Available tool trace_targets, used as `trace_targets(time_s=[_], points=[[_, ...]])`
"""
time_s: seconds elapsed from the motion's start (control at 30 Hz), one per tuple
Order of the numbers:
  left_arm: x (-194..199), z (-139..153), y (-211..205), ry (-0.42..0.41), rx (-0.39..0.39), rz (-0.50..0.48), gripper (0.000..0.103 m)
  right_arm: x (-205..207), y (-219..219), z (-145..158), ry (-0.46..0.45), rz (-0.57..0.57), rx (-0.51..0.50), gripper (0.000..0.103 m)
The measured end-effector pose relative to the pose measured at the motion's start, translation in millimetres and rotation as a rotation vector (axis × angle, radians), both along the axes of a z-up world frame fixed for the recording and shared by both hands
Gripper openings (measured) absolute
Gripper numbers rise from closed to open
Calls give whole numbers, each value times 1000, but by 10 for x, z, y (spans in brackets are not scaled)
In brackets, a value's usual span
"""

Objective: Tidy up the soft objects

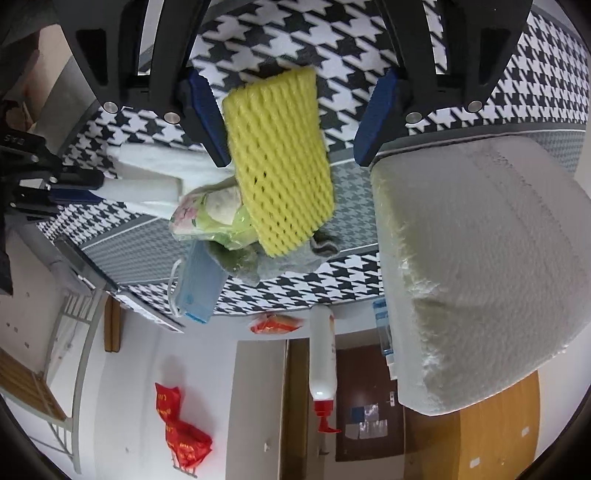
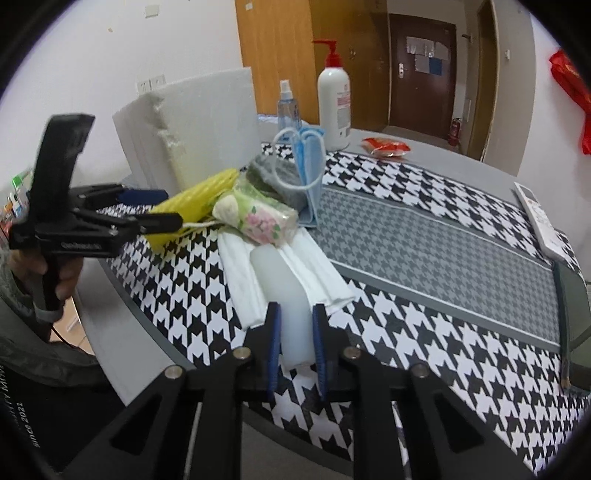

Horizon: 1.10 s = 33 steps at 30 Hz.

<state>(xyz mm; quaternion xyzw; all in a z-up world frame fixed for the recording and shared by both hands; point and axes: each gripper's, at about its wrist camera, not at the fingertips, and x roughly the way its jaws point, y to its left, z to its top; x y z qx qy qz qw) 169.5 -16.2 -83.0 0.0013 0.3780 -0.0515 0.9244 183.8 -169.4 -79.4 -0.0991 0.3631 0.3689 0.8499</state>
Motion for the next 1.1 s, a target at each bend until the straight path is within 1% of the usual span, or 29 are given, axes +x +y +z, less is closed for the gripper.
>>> trace_targets(time_s=[0.13,0.17,0.2,0.23,0.27,0.3,0.37,0.47,0.67,0.93,1.1], points=[[71,17,9,-11,-10,31,68,-31,-81,42,4,-20,36,20],[82,12,18,-10,-14,36,60,-32,-90,37,6,-23,37,20],[108,-6,23,0,-9,42,50,-30,-97,33,5,-30,36,20],[132,-19,20,11,-1,44,45,-22,-108,17,13,-36,35,20],[150,-35,22,20,6,48,38,-24,-113,6,16,-36,35,20],[161,-51,18,26,14,48,28,-22,-141,-9,20,-40,38,20],[164,-59,10,29,20,41,16,-6,-160,-16,26,-37,52,20],[148,-16,28,9,13,43,11,-9,-173,-5,33,-41,74,20],[34,133,42,-43,3,23,11,2,-187,3,40,-56,110,20],[-101,314,78,-112,-5,15,11,-37,-181,187,5,-71,151,20],[-170,387,96,-139,-5,11,11,-68,-146,287,-24,-84,162,20]])
